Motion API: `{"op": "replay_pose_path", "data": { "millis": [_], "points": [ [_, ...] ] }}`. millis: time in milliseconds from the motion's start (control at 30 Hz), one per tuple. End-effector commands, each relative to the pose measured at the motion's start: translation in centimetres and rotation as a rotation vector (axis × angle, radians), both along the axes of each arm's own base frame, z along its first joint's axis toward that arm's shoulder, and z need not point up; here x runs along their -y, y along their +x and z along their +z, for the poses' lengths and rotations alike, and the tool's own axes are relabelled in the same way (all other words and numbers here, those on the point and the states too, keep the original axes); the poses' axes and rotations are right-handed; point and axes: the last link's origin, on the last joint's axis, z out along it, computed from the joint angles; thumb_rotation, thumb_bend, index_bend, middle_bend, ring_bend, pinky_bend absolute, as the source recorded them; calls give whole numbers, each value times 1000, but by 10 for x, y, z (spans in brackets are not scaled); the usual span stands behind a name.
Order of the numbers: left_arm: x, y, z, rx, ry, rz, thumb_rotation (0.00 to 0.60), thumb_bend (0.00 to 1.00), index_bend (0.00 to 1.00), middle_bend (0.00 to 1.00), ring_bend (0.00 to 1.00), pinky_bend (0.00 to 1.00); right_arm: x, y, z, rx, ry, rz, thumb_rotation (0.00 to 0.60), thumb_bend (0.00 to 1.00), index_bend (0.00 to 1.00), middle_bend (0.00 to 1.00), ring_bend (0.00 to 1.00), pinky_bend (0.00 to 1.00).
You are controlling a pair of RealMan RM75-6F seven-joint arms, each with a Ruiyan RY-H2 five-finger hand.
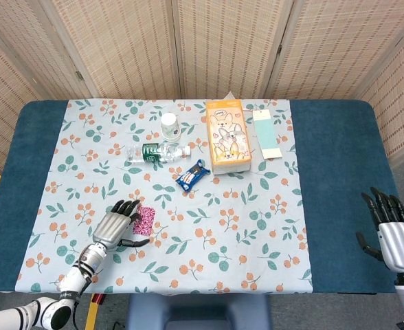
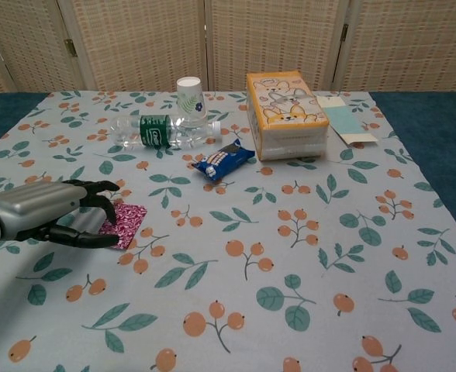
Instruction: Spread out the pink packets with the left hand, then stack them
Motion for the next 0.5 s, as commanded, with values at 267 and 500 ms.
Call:
{"op": "replay_pose_path", "data": {
  "millis": [267,500],
  "points": [
    [3,20,-14,-15,-29,-42,120,136,313,27,0,0,-1,-2,2,-1,-5,-10,600,385,0,0,0,0],
    [6,36,-23,-22,-47,-71,120,136,312,25,0,0,-3,-4,4,0,-10,-17,600,386,0,0,0,0]
  ]
}}
